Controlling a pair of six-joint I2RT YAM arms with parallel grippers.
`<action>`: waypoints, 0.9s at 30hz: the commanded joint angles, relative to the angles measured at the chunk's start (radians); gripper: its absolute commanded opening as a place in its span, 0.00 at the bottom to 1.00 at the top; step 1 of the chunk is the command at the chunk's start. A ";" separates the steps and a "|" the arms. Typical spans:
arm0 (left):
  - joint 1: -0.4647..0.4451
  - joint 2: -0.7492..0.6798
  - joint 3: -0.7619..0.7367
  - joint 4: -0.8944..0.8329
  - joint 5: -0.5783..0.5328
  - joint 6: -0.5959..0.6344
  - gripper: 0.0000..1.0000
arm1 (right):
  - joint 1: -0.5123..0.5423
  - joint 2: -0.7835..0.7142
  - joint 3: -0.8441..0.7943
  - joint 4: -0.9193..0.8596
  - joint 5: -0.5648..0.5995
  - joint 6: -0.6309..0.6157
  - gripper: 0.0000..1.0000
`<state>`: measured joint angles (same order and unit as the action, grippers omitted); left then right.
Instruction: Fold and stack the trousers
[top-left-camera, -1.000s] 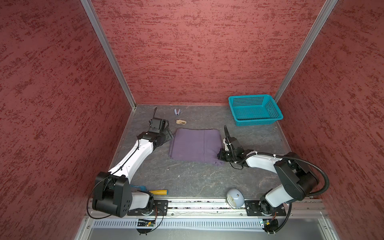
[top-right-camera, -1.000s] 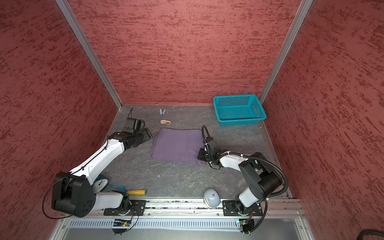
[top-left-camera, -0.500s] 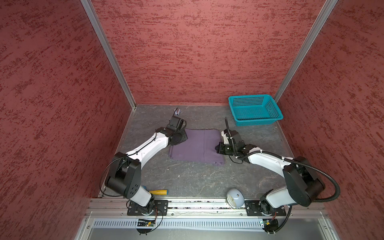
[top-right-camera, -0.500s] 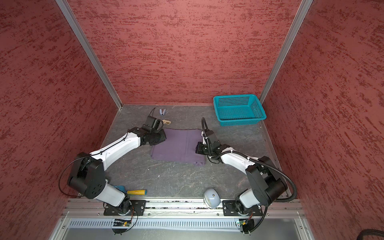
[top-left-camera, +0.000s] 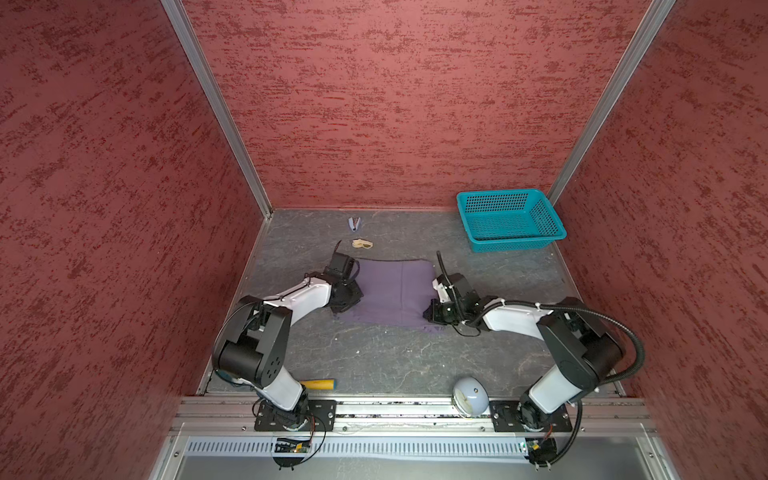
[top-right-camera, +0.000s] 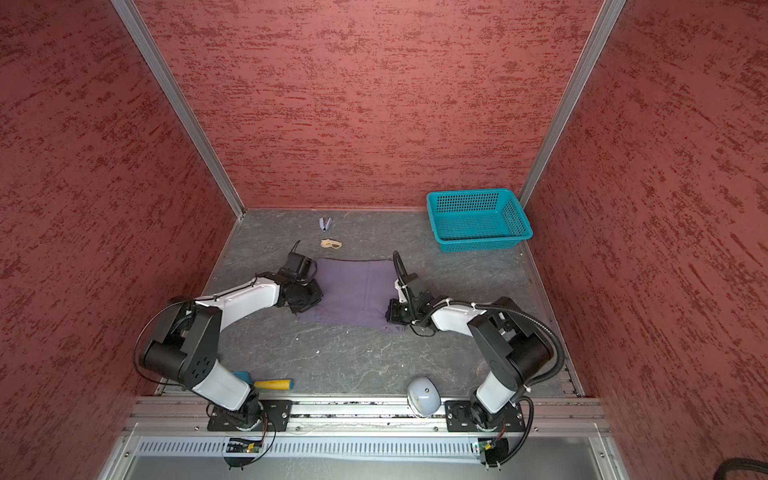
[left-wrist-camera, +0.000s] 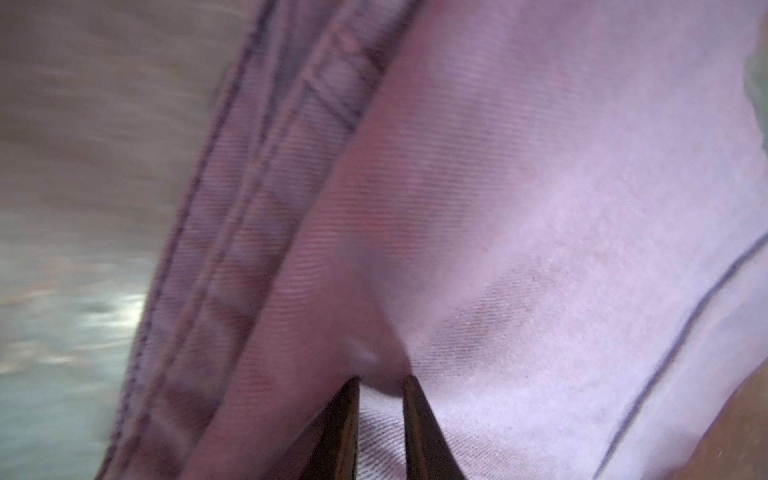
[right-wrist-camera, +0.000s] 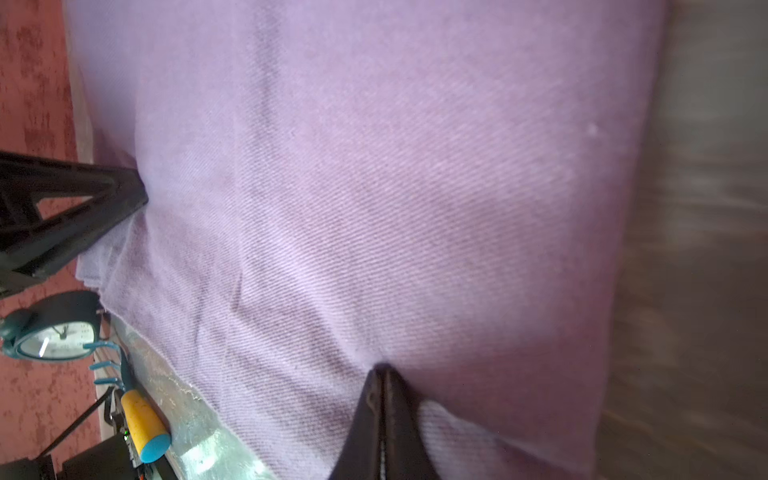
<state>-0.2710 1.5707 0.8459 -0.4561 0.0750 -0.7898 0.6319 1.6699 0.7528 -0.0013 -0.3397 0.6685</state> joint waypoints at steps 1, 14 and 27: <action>0.123 -0.058 -0.077 -0.137 -0.095 -0.016 0.22 | 0.069 0.102 0.077 -0.047 0.023 -0.015 0.08; 0.306 -0.215 0.033 -0.227 -0.002 0.100 0.29 | 0.155 0.305 0.520 -0.133 -0.099 -0.108 0.10; -0.148 -0.009 0.139 -0.220 -0.029 0.002 0.70 | -0.020 -0.180 0.269 -0.176 0.366 -0.174 0.30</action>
<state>-0.3851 1.5009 0.9951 -0.6739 0.0376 -0.7414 0.6670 1.5612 1.0958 -0.1646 -0.1307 0.4896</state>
